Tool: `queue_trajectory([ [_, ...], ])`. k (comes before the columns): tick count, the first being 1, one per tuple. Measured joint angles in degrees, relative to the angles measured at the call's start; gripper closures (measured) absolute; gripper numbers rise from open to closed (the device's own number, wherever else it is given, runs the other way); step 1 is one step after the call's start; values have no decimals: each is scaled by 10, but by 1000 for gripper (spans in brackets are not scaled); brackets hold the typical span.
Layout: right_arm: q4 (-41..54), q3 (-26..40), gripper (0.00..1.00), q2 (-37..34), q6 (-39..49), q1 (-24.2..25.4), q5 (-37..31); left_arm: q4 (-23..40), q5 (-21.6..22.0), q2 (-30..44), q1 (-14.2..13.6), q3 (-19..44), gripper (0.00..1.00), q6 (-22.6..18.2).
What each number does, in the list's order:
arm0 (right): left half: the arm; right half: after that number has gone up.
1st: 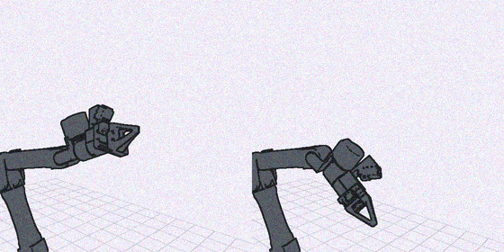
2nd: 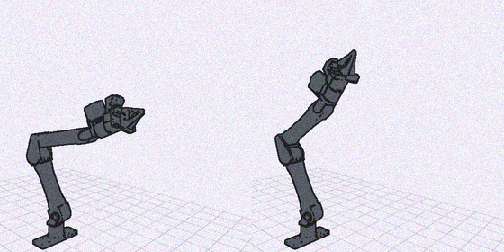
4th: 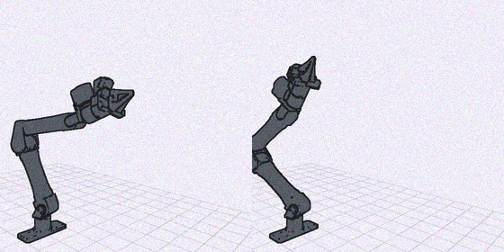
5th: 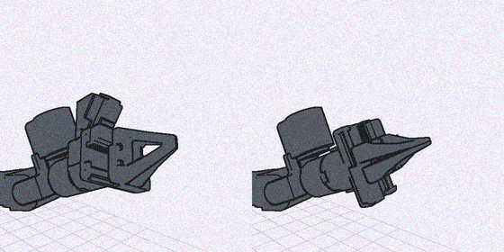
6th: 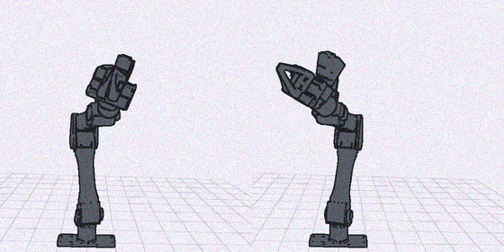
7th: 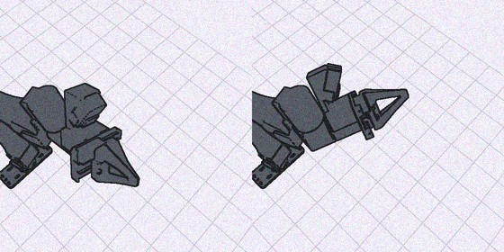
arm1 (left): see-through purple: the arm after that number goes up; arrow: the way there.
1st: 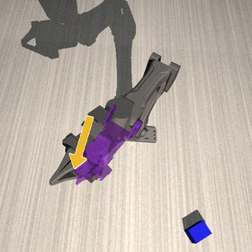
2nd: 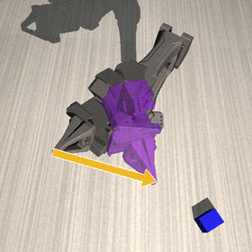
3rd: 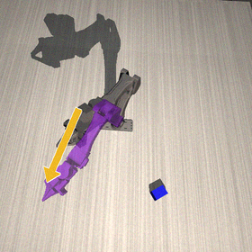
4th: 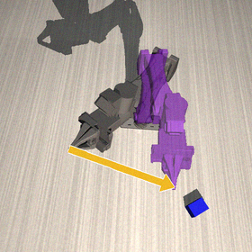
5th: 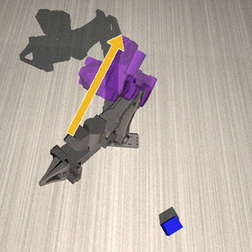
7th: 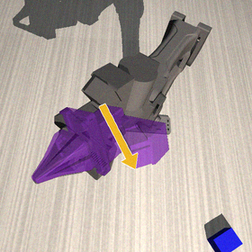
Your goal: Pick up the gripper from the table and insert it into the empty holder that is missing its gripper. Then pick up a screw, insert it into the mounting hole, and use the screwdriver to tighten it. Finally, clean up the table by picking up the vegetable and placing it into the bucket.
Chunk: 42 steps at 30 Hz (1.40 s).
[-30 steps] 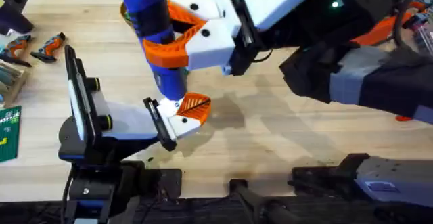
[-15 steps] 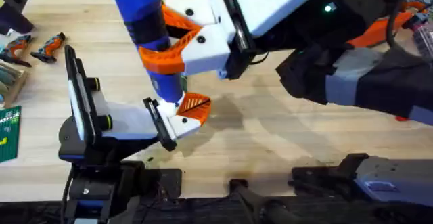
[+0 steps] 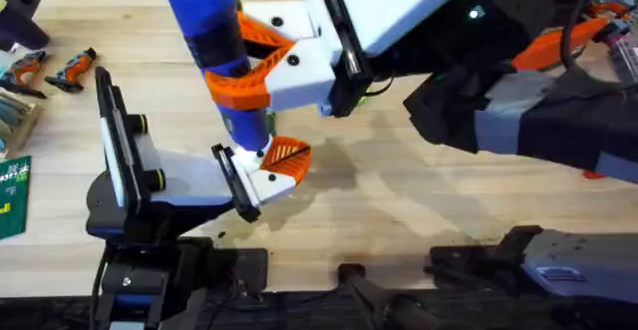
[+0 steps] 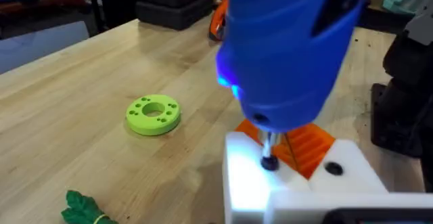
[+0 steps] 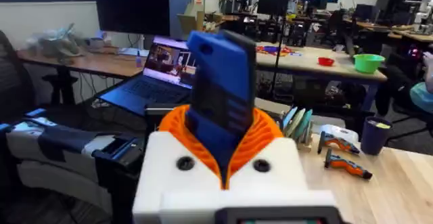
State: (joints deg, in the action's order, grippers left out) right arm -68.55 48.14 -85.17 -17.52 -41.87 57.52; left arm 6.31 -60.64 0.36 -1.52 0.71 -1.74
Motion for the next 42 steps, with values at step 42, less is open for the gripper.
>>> queue_trajectory([
  [42, 24, 0, 976, 0, 10, 0, 7, 0, 0, 0, 0, 0, 985, 0],
])
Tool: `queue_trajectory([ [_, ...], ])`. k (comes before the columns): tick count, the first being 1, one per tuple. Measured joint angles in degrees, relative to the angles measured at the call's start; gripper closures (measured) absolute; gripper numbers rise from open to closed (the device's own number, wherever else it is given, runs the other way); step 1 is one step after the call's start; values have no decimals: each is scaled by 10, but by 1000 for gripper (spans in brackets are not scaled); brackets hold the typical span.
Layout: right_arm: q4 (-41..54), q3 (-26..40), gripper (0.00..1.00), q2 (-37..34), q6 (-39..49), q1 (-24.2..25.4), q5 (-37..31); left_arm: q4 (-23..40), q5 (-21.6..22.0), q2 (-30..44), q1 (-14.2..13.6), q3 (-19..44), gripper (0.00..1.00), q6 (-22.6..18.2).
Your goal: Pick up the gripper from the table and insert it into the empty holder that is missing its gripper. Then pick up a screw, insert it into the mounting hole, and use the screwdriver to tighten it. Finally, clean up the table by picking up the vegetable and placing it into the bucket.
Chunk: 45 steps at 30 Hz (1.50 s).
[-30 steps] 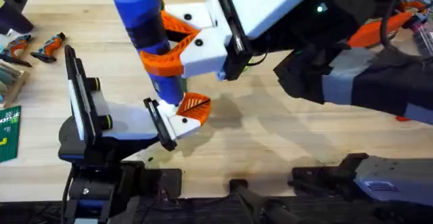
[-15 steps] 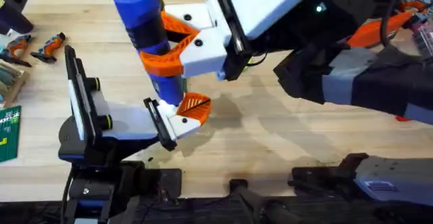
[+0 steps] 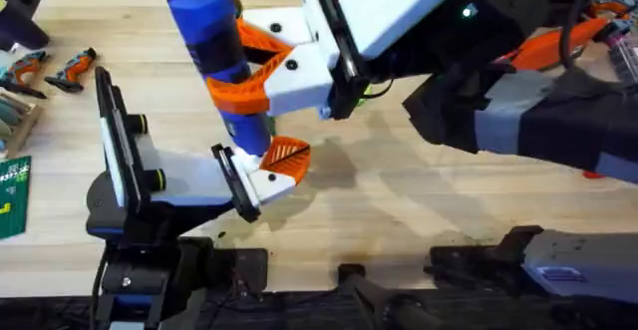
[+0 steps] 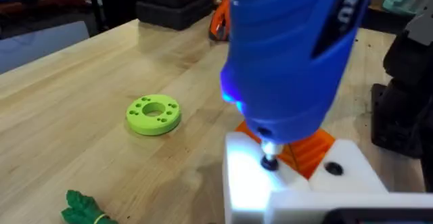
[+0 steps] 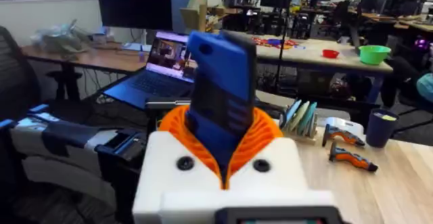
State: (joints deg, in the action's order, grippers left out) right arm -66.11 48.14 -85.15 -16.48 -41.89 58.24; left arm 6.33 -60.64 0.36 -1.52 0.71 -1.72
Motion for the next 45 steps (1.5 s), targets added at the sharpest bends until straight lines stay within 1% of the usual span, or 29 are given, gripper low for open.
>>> queue_trajectory([
  [15, 1, 0, 976, 0, 3, 0, 2, 0, 0, 0, 0, 0, 985, 0],
  [17, -14, 0, 976, -1, 2, 0, 2, 0, 0, 0, 0, 0, 985, 0],
  [20, -61, 0, 976, -1, -8, 0, -5, 0, 0, 0, 0, 0, 985, 0],
  [22, -68, 7, 976, -1, -14, 1, -9, 0, 0, 0, 0, 0, 985, 0],
  [24, -54, 21, 976, -1, -18, 5, -9, 0, 0, 0, 0, 0, 985, 0],
  [28, 23, 75, 976, 6, -20, 20, -2, 0, 0, 0, 0, 0, 985, 0],
  [30, 84, 108, 976, 11, -19, 28, 0, 0, 0, 0, 0, 0, 985, 0],
  [32, 182, 145, 976, 18, -7, 38, 1, 0, 0, 0, 0, 0, 985, 0],
  [35, 397, 216, 976, 23, 42, 55, -1, 0, 0, 0, 0, 0, 985, 0],
  [37, 580, 275, 976, 23, 98, 71, -19, 0, 0, 0, 0, 0, 985, 0],
  [39, 743, 333, 976, 23, 164, 86, -62, 0, 0, 0, 0, 0, 985, 0],
  [41, 864, 384, 976, 23, 225, 100, -120, 0, 0, 0, 0, 0, 985, 0],
  [43, 944, 426, 976, 23, 284, 115, -183, 0, 0, 0, 0, 0, 985, 0],
  [45, 988, 446, 976, 24, 337, 128, -238, 0, 0, 0, 0, 0, 985, 0],
])
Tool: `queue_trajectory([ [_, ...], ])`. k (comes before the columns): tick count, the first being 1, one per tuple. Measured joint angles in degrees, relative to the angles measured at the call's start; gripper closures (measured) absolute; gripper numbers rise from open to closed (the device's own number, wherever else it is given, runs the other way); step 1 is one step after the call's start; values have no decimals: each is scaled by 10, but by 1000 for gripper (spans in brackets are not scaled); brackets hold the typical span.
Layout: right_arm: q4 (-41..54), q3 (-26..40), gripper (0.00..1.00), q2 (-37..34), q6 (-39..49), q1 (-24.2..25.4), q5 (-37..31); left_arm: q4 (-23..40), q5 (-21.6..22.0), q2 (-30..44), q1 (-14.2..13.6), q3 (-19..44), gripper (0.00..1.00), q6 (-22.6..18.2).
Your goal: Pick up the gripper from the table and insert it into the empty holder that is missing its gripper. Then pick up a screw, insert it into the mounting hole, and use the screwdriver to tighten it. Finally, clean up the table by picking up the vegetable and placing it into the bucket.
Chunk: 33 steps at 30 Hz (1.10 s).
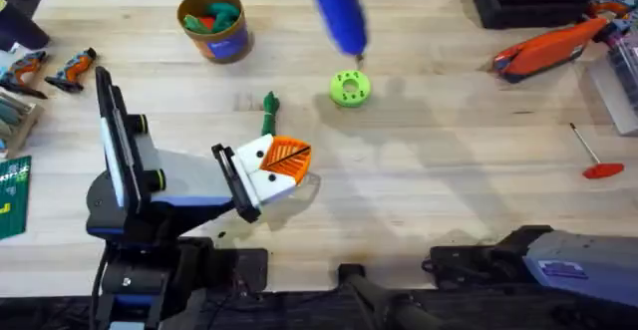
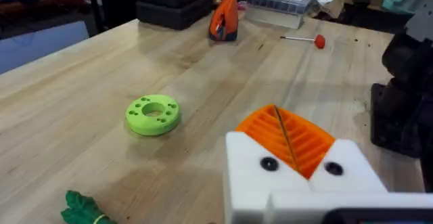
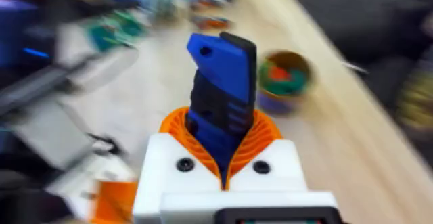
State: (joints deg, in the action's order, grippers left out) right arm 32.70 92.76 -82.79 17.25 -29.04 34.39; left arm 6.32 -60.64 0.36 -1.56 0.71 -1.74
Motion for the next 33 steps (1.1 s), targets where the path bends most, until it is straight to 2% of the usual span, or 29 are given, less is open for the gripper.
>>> queue_trajectory([
  [7, 212, 10, 976, -13, 233, 48, -174, 0, 0, 0, 0, 0, 985, -13],
  [11, 272, 7, 976, -58, 324, 68, -272, 0, 0, 0, 0, 0, 985, -19],
  [15, 259, -23, 976, -111, 380, 100, -324, 0, 0, 0, 0, 0, 985, -22],
  [22, 176, -132, 976, -195, 460, 161, -376, 0, 0, 0, 0, 0, 985, -24],
  [29, 118, -191, 971, -225, 507, 189, -395, 0, 0, 0, 0, 0, 985, -24],
  [30, 117, -193, 903, -226, 508, 190, -396, 0, 0, 0, 0, 0, 985, -24],
  [33, 112, -195, 468, -226, 517, 190, -398, 0, 0, 0, 0, 0, 985, -24],
])
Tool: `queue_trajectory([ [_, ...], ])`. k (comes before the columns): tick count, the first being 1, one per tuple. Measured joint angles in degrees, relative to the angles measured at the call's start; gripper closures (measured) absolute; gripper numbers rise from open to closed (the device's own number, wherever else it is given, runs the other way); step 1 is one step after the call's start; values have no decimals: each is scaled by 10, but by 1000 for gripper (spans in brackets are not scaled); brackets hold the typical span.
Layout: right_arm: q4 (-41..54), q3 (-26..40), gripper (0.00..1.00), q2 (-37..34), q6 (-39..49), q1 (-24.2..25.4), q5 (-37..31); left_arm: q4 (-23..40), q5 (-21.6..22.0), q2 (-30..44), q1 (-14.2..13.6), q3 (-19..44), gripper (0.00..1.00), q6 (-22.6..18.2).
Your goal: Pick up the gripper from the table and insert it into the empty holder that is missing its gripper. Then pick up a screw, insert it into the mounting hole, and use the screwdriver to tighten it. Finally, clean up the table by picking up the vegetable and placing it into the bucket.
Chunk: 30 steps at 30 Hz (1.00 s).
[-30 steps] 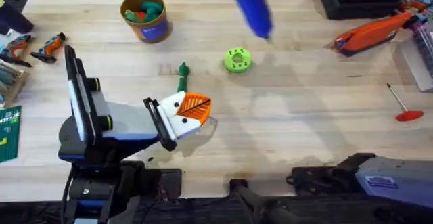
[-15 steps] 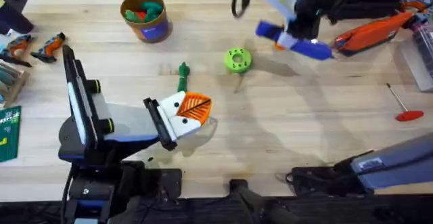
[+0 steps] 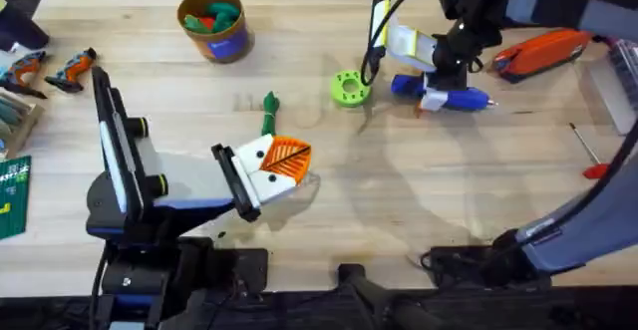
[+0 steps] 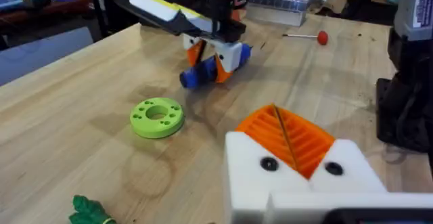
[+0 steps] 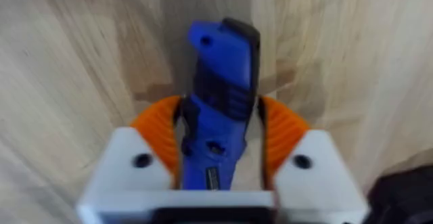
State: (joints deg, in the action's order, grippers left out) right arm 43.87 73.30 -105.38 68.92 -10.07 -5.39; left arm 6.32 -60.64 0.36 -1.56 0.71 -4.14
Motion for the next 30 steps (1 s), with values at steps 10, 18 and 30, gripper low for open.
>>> queue_trajectory([
  [10, -6, 0, 13, 42, -74, -9, 18, 0, 0, 0, 0, 0, 262, -3],
  [18, -5, 0, 13, 181, -303, -14, 42, -9, 9, 0, 0, 0, 15, 2],
  [30, 116, 0, 10, 327, -624, -14, 64, 1, 114, 10, 0, 33, 15, 81],
])
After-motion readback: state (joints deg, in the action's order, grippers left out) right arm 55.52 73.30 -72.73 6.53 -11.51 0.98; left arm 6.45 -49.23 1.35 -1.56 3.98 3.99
